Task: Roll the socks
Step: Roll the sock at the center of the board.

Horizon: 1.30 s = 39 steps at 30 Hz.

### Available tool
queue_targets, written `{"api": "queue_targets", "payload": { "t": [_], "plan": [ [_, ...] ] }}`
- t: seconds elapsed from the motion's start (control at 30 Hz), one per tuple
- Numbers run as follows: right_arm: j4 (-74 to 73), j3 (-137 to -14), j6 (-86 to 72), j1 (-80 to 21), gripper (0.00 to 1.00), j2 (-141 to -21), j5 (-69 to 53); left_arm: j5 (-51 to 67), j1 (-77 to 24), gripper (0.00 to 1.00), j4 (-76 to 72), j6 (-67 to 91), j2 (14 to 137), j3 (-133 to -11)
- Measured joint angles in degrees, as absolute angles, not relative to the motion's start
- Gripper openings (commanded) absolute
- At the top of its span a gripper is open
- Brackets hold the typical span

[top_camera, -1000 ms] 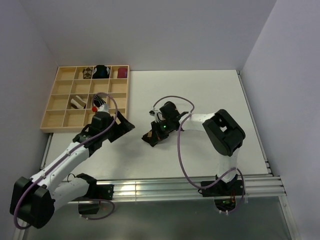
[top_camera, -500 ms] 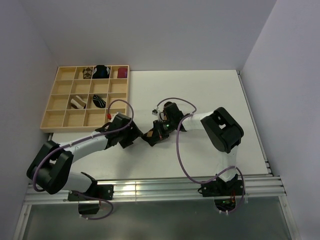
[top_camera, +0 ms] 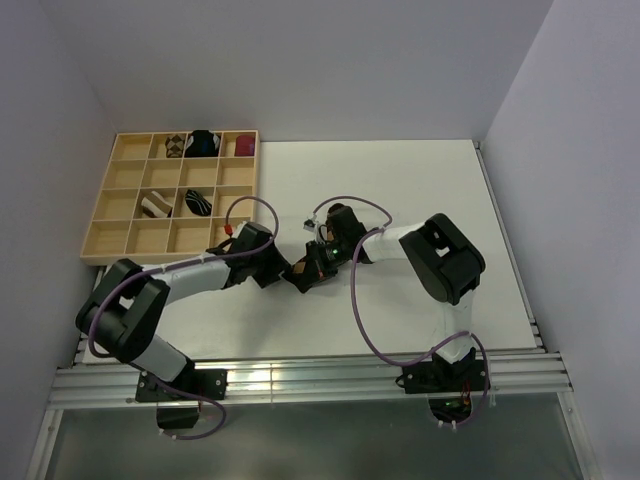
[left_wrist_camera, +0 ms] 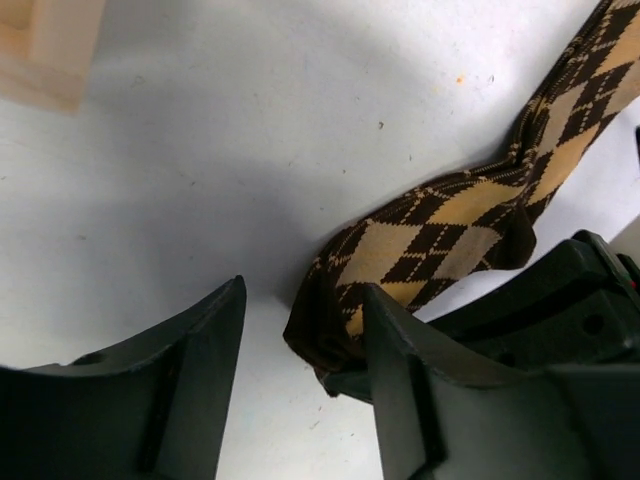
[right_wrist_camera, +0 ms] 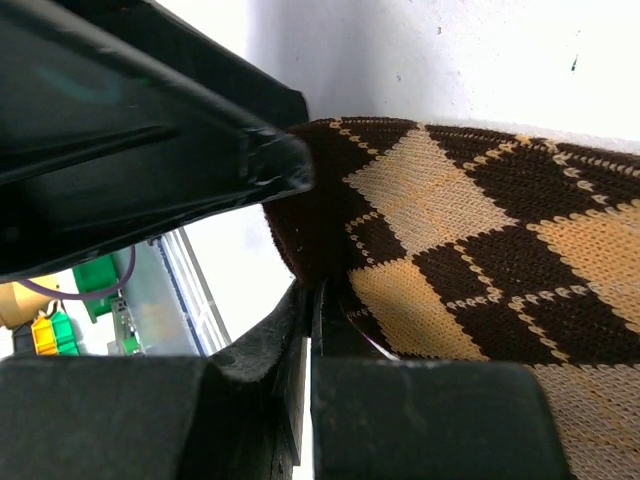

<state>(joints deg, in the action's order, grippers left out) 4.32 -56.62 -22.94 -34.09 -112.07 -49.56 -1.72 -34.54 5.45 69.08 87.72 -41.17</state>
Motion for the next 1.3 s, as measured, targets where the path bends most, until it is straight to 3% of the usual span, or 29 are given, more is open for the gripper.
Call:
{"api": "queue_targets", "payload": {
  "t": [0.2,0.23,0.33,0.47,0.5,0.7,0.93,1.3],
  "plan": [
    [4.5,-56.5,-22.9,-34.1,0.0,-112.1,-49.3,-1.7,-35.4,0.24,6.3,70.2,90.5,-43.3],
    [4.7,-56.4,-22.9,-34.1,0.01,-112.1,-49.2,-1.7,-35.6,0.15,6.7,70.2,90.7,-43.7],
    [5.4,-55.5,-22.9,-34.1,0.11,-112.0,-48.4,-1.6,-35.7,0.0,8.6,70.8,91.2,-45.1],
    [7.0,-53.1,-22.4,-35.0,0.26,-108.9,-45.0,-1.6,-35.9,0.0,13.0,71.2,91.8,-48.2],
    [7.4,-52.0,-22.1,-35.4,0.34,-107.3,-43.3,-1.6,-35.9,0.0,14.7,71.2,91.8,-49.2],
    [11.8,-43.5,-19.0,-39.3,0.54,-94.4,-31.5,-2.2,-36.0,0.0,22.8,71.2,93.5,-55.5],
    [16.0,-38.2,-13.3,-48.2,0.59,-85.3,-13.5,-2.4,-36.0,0.0,29.5,71.2,96.7,-59.5],
    [17.8,-40.3,-5.7,-60.4,0.59,-91.7,7.2,-2.4,-36.0,0.0,34.1,70.7,99.2,-62.9]
  ]
}}
